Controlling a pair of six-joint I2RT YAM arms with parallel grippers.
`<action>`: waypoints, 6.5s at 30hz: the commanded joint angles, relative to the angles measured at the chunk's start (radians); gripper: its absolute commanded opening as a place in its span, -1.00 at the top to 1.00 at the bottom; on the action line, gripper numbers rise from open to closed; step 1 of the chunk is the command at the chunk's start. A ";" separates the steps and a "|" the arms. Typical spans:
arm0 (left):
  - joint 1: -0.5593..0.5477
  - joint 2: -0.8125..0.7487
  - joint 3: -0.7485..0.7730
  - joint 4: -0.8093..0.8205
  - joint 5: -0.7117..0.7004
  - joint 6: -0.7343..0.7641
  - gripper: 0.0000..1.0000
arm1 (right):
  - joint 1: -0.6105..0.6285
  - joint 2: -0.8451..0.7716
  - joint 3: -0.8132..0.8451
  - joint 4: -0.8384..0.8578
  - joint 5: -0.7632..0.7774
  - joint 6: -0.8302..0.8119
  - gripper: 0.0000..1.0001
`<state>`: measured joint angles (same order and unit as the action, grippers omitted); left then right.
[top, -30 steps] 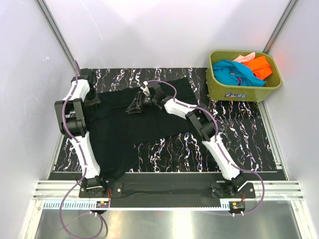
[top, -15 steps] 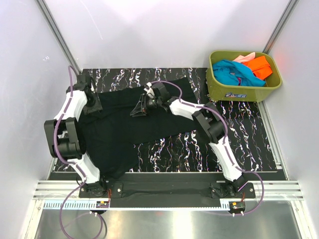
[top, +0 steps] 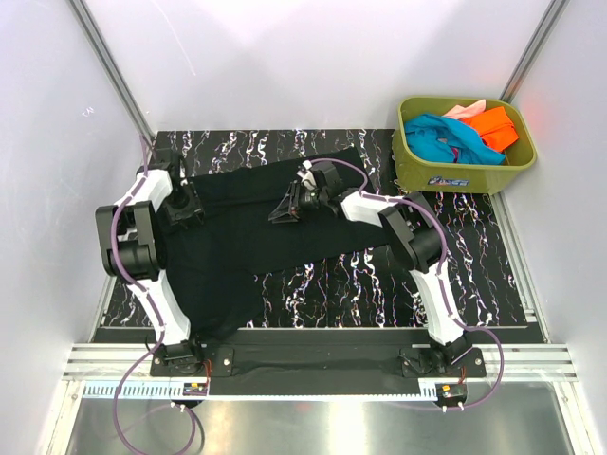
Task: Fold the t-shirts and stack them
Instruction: Fold the tshirt
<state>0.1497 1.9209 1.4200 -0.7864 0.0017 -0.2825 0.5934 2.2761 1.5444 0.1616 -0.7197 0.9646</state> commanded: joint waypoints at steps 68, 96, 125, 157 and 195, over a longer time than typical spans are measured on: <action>-0.002 -0.752 -0.585 -0.030 0.189 -0.386 -0.03 | -0.243 -0.469 -0.188 -0.883 0.545 -0.520 -0.06; -0.090 0.108 0.088 0.062 0.017 -0.241 -0.17 | -0.351 -0.326 -0.178 -0.836 0.739 -0.603 -0.21; 0.033 -0.351 -0.126 -0.114 -0.088 -0.318 -0.33 | -0.339 -0.433 -0.046 -0.993 0.803 -0.638 -0.40; 0.278 -0.849 -0.856 -0.099 -0.023 -0.601 -0.03 | -0.222 -0.665 -0.306 -0.807 0.517 -0.590 -0.32; 0.269 -0.973 -0.800 0.015 0.075 -0.491 1.00 | -0.472 -0.590 -0.559 -0.502 0.655 -0.115 -0.33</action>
<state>0.4225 0.9737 0.5613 -0.7624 0.1162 -0.8036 0.1402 1.7088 1.0119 -0.4080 -0.1326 0.7425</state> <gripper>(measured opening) 0.021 0.667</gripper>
